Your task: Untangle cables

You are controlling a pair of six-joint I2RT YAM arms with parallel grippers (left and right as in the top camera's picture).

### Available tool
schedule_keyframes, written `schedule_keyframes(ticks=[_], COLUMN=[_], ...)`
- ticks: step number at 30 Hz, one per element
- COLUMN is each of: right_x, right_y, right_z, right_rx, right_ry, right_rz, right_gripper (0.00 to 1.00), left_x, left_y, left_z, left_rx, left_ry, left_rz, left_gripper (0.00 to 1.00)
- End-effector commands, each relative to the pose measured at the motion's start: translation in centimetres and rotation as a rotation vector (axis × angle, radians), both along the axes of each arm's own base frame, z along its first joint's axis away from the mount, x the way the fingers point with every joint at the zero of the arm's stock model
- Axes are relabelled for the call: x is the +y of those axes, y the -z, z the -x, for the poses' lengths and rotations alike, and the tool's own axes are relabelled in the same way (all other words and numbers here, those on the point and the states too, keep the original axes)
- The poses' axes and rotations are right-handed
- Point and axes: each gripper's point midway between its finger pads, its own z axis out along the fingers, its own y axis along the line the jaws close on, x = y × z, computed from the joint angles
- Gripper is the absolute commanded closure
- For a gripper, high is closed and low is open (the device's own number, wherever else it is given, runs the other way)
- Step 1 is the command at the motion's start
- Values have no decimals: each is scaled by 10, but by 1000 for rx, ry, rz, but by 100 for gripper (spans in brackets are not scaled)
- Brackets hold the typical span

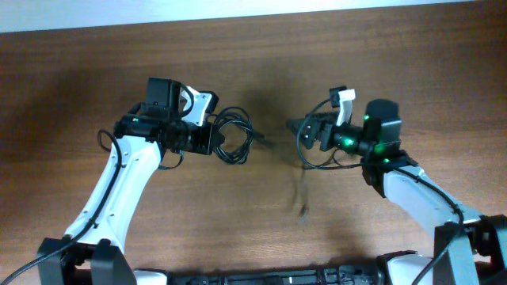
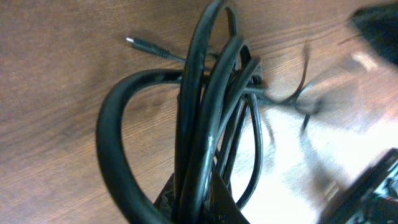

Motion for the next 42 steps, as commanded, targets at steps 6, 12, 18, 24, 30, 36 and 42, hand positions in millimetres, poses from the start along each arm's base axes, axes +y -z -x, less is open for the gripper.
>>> schedule_keyframes(ticks=[6, 12, 18, 24, 30, 36, 42], right_x=[42, 65, 61, 41, 40, 46, 69], right_y=[-33, -15, -13, -5, -5, -11, -27], right_z=[27, 30, 23, -7, -8, -4, 6], right_rx=[-147, -110, -47, 111, 284, 463, 405], right_ry=[-210, -207, -147, 120, 187, 211, 129], right_rz=[-53, -15, -36, -87, -211, -358, -375], right_gripper=[8, 48, 96, 96, 96, 96, 96], left_x=[-49, -58, -35, -1, -18, -30, -28], left_y=[-56, -69, -54, -72, -59, -50, -41], left_z=[24, 35, 14, -22, -18, -26, -40], left_rx=[-314, -355, -233, -155, -153, -225, -265], left_ry=[494, 568, 355, 46, 69, 82, 64], left_rz=[284, 379, 257, 327, 217, 88, 39], left_gripper=[100, 100, 30, 35, 31, 11, 27])
